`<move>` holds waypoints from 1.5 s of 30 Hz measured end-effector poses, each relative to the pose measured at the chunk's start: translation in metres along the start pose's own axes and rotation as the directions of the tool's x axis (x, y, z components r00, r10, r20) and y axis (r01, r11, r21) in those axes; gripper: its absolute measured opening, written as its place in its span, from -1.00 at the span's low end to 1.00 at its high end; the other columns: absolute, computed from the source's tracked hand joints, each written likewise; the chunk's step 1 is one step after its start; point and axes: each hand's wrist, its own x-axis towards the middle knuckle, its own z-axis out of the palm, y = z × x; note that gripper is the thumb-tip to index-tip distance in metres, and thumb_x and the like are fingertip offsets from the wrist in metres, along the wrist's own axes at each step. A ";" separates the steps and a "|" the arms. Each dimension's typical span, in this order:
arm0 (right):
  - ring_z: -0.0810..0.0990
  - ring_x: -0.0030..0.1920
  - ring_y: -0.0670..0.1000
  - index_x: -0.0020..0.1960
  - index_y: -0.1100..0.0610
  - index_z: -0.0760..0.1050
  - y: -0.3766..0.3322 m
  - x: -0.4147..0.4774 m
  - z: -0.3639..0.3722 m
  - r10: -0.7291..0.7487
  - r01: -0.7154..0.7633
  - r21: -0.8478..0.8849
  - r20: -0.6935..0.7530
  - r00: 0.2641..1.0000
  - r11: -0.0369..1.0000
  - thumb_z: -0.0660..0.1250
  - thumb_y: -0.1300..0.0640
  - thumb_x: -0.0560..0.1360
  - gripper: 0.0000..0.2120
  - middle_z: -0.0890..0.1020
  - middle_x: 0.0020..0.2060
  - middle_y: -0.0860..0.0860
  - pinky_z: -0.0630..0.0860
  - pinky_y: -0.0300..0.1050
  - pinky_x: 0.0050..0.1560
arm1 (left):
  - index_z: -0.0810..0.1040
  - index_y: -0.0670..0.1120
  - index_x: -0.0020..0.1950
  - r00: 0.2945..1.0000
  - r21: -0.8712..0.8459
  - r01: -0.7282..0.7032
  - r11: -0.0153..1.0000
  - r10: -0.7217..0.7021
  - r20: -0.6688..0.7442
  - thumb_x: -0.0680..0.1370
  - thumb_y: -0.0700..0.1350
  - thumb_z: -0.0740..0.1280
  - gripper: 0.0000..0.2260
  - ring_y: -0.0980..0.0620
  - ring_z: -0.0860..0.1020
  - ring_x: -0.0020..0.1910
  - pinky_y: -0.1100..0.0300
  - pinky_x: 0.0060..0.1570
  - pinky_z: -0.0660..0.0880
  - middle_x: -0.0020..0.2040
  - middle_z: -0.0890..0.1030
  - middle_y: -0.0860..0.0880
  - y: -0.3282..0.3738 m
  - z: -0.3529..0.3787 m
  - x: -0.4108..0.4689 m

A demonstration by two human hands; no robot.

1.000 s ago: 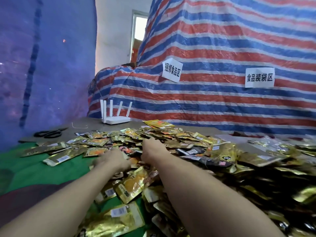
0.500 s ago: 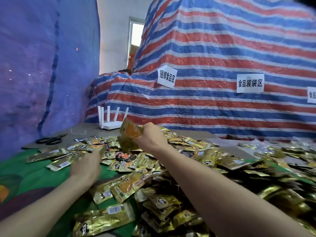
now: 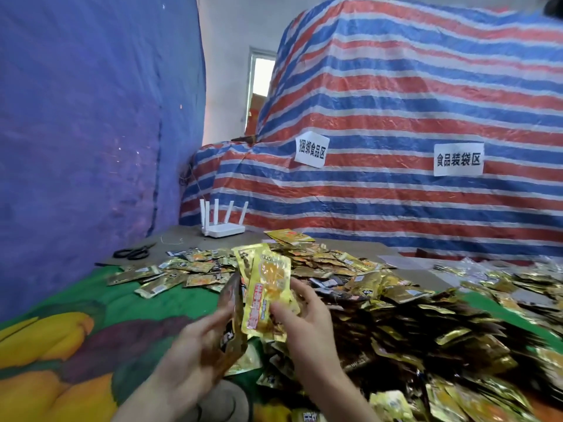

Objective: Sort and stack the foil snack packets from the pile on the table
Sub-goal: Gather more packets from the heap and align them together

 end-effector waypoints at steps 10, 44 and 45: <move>0.71 -0.06 -0.14 0.18 0.00 0.53 0.029 -0.008 -0.009 -0.032 0.109 -0.372 0.207 0.978 0.922 0.42 0.27 0.41 -0.62 0.72 -0.05 -0.17 0.62 -0.25 -0.12 | 0.58 -0.26 0.02 0.939 0.343 -0.161 0.925 0.251 -0.236 0.48 -0.43 0.24 -0.80 -0.21 0.66 -0.28 0.03 -0.41 0.58 -0.14 0.66 -0.32 -0.019 -0.030 0.018; 0.48 0.17 -0.14 0.33 -0.22 0.48 0.052 -0.025 0.006 -0.150 0.310 -0.528 0.324 0.934 0.791 0.33 0.17 0.52 -0.54 0.43 0.12 -0.06 0.51 -0.08 0.27 | 0.75 -0.13 -0.18 0.994 0.281 -0.104 0.954 0.094 0.051 0.27 -0.16 0.50 -0.84 -0.09 0.68 -0.37 0.15 -0.44 0.57 -0.23 0.71 -0.18 -0.040 -0.009 0.002; 0.45 0.20 -0.13 0.40 -0.17 0.44 0.053 -0.024 0.006 -0.166 0.337 -0.575 0.330 0.929 0.746 0.35 0.17 0.53 -0.52 0.41 0.13 -0.06 0.48 -0.09 0.30 | 0.75 -0.14 -0.19 0.995 0.284 -0.099 0.954 0.094 0.031 0.28 -0.17 0.47 -0.85 -0.10 0.67 -0.39 0.15 -0.47 0.56 -0.24 0.70 -0.19 -0.041 -0.010 0.002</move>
